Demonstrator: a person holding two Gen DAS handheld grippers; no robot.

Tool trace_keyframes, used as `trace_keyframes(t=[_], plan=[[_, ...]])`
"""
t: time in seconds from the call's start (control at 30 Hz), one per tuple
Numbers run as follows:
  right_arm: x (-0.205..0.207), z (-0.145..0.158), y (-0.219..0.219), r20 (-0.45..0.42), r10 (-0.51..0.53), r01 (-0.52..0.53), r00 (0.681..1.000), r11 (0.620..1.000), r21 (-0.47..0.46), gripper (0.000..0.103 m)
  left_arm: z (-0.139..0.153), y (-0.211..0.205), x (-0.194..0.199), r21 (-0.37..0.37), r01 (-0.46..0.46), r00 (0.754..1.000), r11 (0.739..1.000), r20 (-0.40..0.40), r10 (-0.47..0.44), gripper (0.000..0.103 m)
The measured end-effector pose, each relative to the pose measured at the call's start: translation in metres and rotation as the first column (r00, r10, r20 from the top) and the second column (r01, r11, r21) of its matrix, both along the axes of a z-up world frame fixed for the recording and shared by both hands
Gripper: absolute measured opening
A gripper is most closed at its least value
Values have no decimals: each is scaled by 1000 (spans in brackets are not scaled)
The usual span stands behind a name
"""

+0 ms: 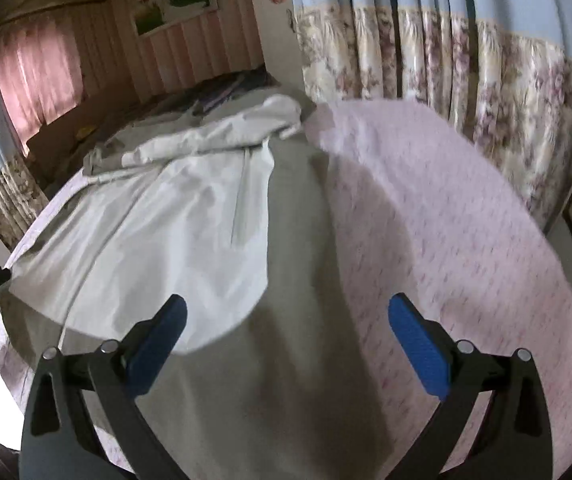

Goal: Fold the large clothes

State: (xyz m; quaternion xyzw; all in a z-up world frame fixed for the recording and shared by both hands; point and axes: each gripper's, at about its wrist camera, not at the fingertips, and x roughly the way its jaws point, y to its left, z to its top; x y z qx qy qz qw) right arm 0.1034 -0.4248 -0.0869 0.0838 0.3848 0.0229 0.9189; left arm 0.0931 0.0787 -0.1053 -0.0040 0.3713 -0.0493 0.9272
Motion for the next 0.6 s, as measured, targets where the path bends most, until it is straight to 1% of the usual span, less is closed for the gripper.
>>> trace_keyframes(t=[0.03, 0.07, 0.13, 0.17, 0.2, 0.23, 0.27, 0.3, 0.33, 0.4, 0.47, 0.6], plan=[[0, -4, 1, -11, 3, -3, 1000, 1000, 5, 101, -3, -6, 1, -5, 21, 1000, 1000, -10, -21, 100], [-1, -7, 2, -19, 9, -9, 1000, 1000, 14, 101, -7, -16, 3, 0, 51, 998, 999, -29, -51, 100], [2, -12, 3, -31, 14, -13, 999, 1000, 16, 99, -16, -31, 8, 17, 82, 995, 996, -51, -81, 100], [2, -13, 3, -28, 19, -18, 999, 1000, 22, 87, -24, -39, 14, 28, 93, 992, 995, -87, -90, 100], [3, -15, 2, -30, 25, -24, 999, 999, 33, 74, -28, -41, 14, 26, 90, 992, 996, -96, -87, 100], [5, -16, 1, -31, 27, -25, 999, 998, 52, 41, -30, -42, 16, 17, 85, 992, 996, -99, -83, 98], [5, -17, 0, -33, 29, -27, 999, 997, 77, 22, -32, -43, 18, -1, 84, 991, 997, -102, -83, 89], [8, -20, -1, -44, 38, -33, 998, 994, 108, 17, -33, -42, 20, -21, 83, 991, 996, -104, -85, 55], [10, -21, 1, -53, 43, -37, 998, 994, 106, 12, -33, -41, 22, -37, 84, 990, 996, -109, -88, 41], [9, -16, 7, -44, 56, -52, 997, 995, 83, 7, -30, -39, 23, -28, 77, 992, 997, -100, -80, 17], [4, -5, 10, -6, 70, -69, 998, 994, 85, 3, -17, -35, 18, -36, 86, 994, 996, -68, -88, 12], [-8, 24, 15, 54, 118, -122, 992, 990, 71, 2, 11, -33, 8, -12, 93, 996, 996, -7, -93, 8]])
